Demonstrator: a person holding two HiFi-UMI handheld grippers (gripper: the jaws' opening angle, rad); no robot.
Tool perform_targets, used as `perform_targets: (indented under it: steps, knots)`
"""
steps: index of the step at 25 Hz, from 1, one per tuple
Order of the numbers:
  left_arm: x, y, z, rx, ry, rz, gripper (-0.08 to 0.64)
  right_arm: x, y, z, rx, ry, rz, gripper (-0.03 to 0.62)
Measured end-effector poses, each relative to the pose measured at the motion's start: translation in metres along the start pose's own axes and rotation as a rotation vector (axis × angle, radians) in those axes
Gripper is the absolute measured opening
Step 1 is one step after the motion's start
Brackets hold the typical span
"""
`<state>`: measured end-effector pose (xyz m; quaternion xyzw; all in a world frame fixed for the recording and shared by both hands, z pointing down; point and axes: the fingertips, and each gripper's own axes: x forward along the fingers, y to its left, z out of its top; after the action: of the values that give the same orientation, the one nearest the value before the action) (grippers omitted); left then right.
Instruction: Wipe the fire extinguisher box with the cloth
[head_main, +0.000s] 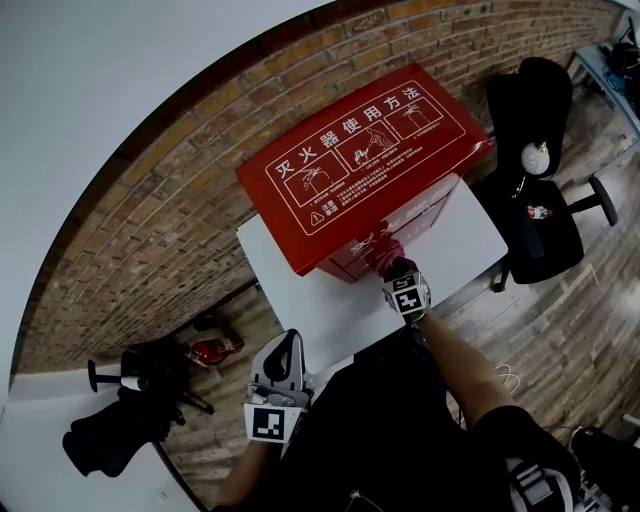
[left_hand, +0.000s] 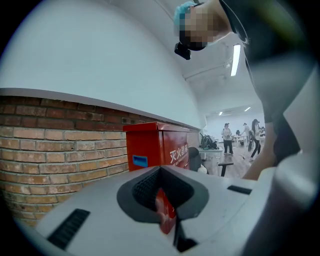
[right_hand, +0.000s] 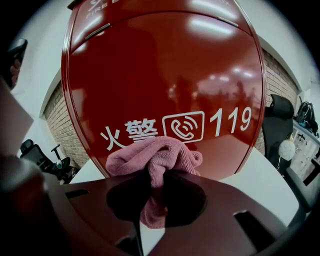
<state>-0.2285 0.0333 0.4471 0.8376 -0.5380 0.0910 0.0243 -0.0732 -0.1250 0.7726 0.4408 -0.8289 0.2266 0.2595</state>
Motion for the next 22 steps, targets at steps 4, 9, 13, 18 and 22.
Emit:
perform_targets:
  steps: [4,9,13,18,22]
  knots:
    - [-0.001,0.002,-0.002,0.001,0.007,0.007,0.049,0.008,-0.002,-0.01,-0.005,0.028,-0.006,0.064]
    - [-0.002,0.003,-0.004,0.0,0.018,0.017,0.049,0.019,-0.006,-0.024,-0.016,0.067,-0.004,0.064]
    - [-0.003,0.004,-0.004,0.001,0.017,0.021,0.049,0.022,-0.009,-0.027,-0.029,0.101,-0.02,0.064]
    - [-0.006,0.004,-0.005,0.001,0.02,0.027,0.049,0.032,-0.013,-0.044,-0.03,0.159,-0.033,0.064]
    - [-0.008,0.005,-0.005,0.003,0.021,0.029,0.049,0.042,-0.012,-0.054,-0.039,0.186,-0.024,0.064]
